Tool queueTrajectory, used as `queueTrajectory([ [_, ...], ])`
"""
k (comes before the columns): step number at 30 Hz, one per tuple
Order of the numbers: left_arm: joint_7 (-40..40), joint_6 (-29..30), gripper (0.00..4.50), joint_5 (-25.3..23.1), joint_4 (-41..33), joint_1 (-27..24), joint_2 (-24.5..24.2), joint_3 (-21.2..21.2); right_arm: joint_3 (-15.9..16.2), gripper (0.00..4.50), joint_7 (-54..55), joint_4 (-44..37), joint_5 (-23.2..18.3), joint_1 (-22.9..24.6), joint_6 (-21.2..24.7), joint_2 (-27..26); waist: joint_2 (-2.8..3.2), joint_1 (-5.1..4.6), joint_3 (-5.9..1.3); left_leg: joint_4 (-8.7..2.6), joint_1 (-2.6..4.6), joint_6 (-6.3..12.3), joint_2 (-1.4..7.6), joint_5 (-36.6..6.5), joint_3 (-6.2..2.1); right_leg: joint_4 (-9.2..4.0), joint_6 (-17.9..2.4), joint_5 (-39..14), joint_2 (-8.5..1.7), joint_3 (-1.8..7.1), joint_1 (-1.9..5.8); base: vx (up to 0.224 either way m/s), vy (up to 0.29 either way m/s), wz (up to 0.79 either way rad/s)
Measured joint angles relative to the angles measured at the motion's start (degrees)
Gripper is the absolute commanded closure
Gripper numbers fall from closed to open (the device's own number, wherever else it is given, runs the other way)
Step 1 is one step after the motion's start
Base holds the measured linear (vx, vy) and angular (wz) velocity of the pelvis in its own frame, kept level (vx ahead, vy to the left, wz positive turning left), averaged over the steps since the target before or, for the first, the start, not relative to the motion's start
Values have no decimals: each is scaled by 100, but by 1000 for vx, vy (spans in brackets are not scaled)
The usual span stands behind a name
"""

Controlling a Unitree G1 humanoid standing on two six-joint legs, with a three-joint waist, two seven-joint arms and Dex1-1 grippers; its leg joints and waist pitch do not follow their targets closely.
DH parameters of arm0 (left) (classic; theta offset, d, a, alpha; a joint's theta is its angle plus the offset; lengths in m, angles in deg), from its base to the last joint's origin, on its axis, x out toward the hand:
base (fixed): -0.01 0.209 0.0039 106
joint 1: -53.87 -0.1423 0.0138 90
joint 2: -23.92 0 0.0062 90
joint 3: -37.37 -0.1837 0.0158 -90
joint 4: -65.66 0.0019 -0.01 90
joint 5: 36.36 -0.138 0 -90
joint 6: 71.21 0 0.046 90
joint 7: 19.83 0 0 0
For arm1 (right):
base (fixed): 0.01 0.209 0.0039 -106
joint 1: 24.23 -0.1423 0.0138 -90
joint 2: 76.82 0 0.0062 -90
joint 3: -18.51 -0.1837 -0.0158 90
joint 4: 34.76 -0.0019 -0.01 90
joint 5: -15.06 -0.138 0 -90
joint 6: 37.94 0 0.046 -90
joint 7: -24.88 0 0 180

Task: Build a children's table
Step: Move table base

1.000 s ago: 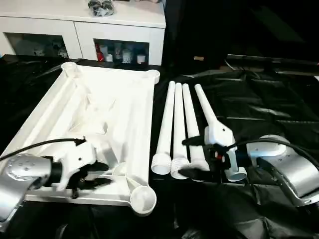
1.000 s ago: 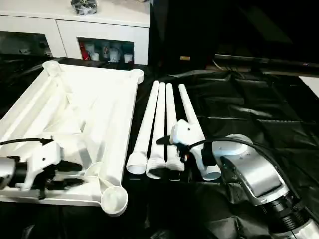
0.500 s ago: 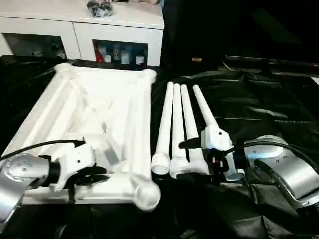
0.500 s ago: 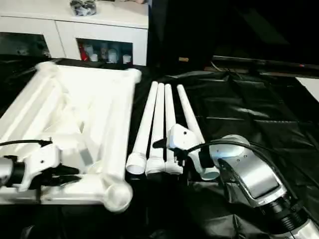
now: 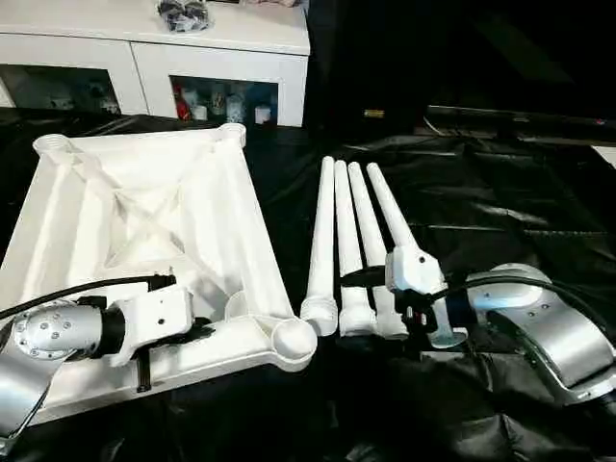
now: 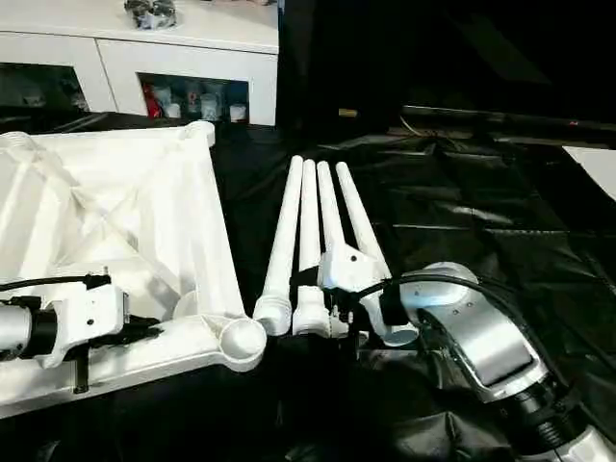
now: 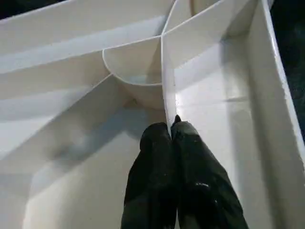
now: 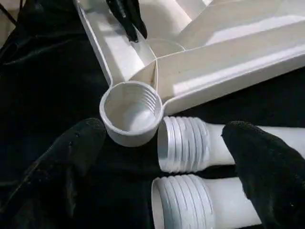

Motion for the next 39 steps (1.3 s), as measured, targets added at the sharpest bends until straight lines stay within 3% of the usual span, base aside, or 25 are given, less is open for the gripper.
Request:
queueTrajectory([
  [12, -39, -241, 445, -389, -171, 268, -294, -91, 40, 0, 114, 0, 25, 182, -59, -109, 20, 13, 13, 2, 4, -2, 10, 0, 0, 1, -13, 31, 2, -12, -3, 0, 0, 0],
  [18, -311, -212, 445, -408, -468, 584, -534, -91, 61, 0, 250, -1, 96, 215, -70, -249, 60, 104, 38, 7, 6, -2, 11, 1, 0, 1, -14, 39, 0, -15, -1, 0, 0, 0],
  [27, -661, -299, 445, -400, -577, 639, -820, -114, 69, 0, 509, 2, 124, 333, -89, -517, 223, 265, 88, 13, 2, -2, 12, 0, 0, 1, -17, 42, 1, -15, -5, 0, 0, 0],
  [39, -1216, -736, 445, -455, -235, 1207, -1134, -330, 98, 0, 942, 7, 221, 638, -194, -870, 637, 528, 77, 24, 1, -3, 15, 0, -10, 19, -13, 40, 2, -19, -12, 0, 0, 0],
])
